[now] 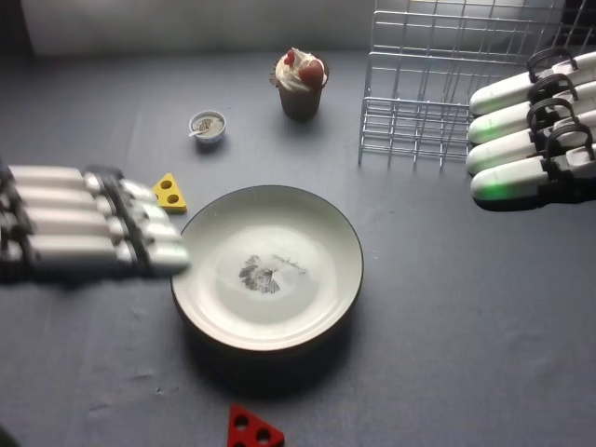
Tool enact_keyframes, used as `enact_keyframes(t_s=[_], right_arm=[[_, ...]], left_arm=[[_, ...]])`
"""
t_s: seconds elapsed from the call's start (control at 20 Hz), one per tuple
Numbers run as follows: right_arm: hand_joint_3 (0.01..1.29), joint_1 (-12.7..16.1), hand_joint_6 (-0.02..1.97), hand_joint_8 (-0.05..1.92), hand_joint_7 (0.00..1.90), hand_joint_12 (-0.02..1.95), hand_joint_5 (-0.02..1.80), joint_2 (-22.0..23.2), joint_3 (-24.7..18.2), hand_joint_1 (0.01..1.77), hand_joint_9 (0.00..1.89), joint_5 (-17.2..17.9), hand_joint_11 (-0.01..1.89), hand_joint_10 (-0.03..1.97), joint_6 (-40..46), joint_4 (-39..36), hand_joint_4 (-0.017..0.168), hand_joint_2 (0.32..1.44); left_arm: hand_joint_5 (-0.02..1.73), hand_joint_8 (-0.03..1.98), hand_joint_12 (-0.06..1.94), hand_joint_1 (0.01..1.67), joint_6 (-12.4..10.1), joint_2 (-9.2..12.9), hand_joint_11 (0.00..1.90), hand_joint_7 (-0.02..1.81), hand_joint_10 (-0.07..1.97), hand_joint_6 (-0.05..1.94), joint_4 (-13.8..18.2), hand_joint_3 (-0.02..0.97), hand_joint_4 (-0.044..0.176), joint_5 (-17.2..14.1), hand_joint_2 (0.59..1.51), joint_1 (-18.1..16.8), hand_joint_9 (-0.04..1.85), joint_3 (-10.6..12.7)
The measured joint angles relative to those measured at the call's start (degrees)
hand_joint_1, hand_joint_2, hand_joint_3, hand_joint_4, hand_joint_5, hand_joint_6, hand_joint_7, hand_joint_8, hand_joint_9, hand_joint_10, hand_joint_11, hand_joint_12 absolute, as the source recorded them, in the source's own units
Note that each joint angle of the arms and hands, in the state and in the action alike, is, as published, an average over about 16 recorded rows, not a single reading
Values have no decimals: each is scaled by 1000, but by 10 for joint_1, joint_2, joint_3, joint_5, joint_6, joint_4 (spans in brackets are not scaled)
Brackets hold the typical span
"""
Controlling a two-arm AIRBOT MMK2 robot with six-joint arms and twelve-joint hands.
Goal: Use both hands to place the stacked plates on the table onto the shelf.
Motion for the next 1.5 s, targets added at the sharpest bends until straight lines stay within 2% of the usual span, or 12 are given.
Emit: enact_keyframes(t_s=[0.35, 0.65, 0.85, 1.15, 1.5], right_arm=[[16, 0, 8, 1, 228, 37, 184, 1, -1, 106, 212, -1, 184, -7, -2, -1, -3, 965], [17, 0, 8, 1, 223, 30, 177, 0, -1, 113, 208, -1, 183, -7, 0, -4, -3, 966], [17, 0, 8, 1, 222, 26, 170, -3, -1, 115, 209, -2, 178, -7, 6, -9, -3, 966], [17, -3, 7, 0, 217, 24, 163, -13, 5, 109, 207, -17, 176, -8, 31, -14, -3, 972], [16, -13, 7, 1, 217, 22, 163, -28, 12, 94, 208, -41, 178, -7, 61, -15, -3, 982]], left_arm=[[94, -11, 103, 158, 0, -1, 93, 130, 20, 14, 1, 13, -1, -17, 891, 3, 116, 8], [90, -9, 96, 151, 0, -3, 97, 126, 20, 14, 42, 13, -1, -23, 892, 3, 113, 12], [87, -7, 94, 154, 0, -14, 100, 126, 20, 13, 66, 12, -1, -15, 888, 2, 114, 17], [82, -5, 89, 161, 0, -50, 103, 129, 20, 13, 95, 12, 0, 10, 889, -1, 115, 33], [81, -5, 84, 158, 0, -116, 115, 134, 20, 14, 105, 12, 0, 47, 894, -1, 121, 67]])
